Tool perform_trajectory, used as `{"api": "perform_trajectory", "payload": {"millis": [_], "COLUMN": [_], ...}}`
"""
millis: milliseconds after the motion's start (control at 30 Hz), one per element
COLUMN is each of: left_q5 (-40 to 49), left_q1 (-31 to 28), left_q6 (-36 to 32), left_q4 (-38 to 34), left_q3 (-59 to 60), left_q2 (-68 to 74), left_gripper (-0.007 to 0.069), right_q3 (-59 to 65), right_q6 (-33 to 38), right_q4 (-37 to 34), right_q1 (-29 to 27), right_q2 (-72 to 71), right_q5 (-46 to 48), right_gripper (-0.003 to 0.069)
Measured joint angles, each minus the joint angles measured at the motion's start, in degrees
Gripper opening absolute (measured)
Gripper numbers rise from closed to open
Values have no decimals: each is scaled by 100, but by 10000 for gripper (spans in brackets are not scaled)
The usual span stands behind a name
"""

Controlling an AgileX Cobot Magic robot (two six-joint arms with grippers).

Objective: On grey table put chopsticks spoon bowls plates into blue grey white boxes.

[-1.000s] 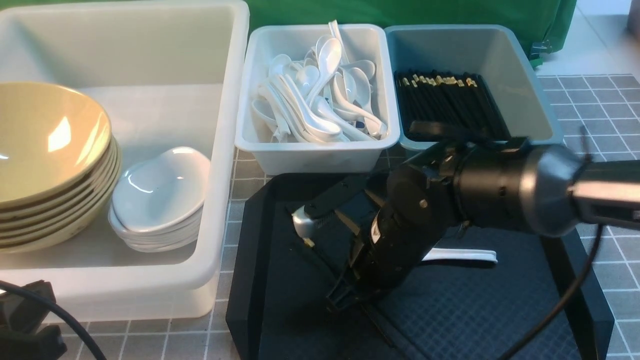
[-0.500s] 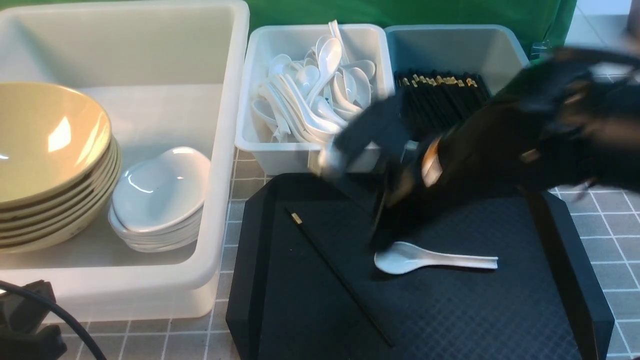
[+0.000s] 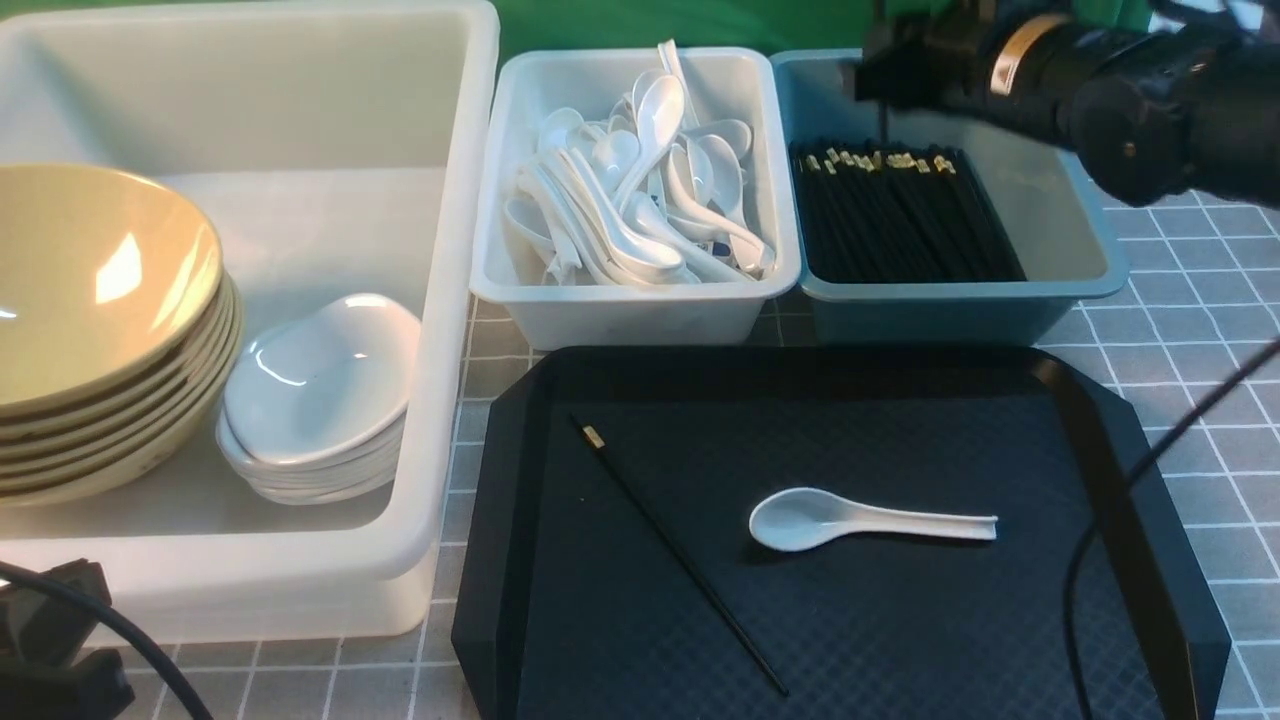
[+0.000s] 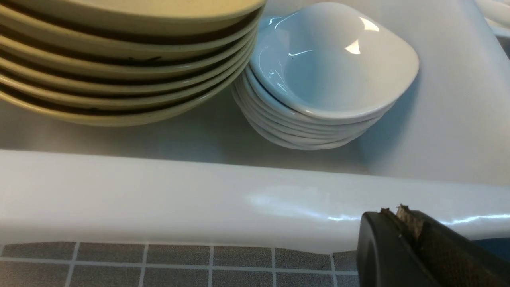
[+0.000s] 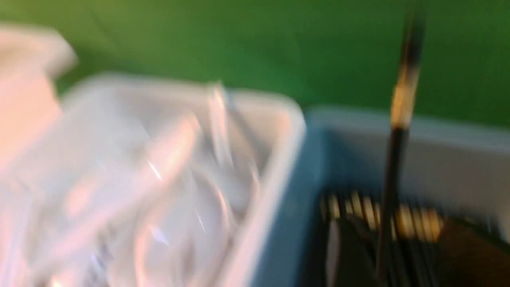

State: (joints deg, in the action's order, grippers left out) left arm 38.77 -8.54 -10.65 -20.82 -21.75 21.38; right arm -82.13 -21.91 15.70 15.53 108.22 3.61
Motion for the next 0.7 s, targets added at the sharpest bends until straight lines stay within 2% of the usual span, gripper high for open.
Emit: {"api": "perform_trajectory", "payload": {"millis": [67,133,167,200,267,333,400,500,700], "left_q5": [-22,-35,-49,-49,-61,-61,-61,-66,-72], "left_q1": [0,0,0,0,0,0,0,0,0], "left_q6": [-7,-21,-38,-51,-71,-71,-71,-71,-71], "left_q4": [0,0,0,0,0,0,0,0,0], "left_q3": [27,29,29,29,29,32,32,32,32], "left_q2": [0,0,0,0,0,0,0,0,0], "left_gripper": [-11,-11,-11,-11,-11,-11,-11,-11,-11], "right_q3": [-113,-189,-215,-224,-224,-174,-77,-53,-46], "right_q6": [-75,145,561,626,1420,2191,2578,2673,2517], "right_q4": [0,-12,-166,-200,-782,-1378,-1723,-1857,-1864], "right_q1": [100,324,636,681,1206,1680,2103,2479,2601], "right_q2": [-29,-131,-257,-283,-363,-292,-102,307,786], "right_q5": [865,1735,2443,2640,3674,4319,4550,4539,4098], "right_gripper": [389,396,392,391,370,344,325,315,311]}}
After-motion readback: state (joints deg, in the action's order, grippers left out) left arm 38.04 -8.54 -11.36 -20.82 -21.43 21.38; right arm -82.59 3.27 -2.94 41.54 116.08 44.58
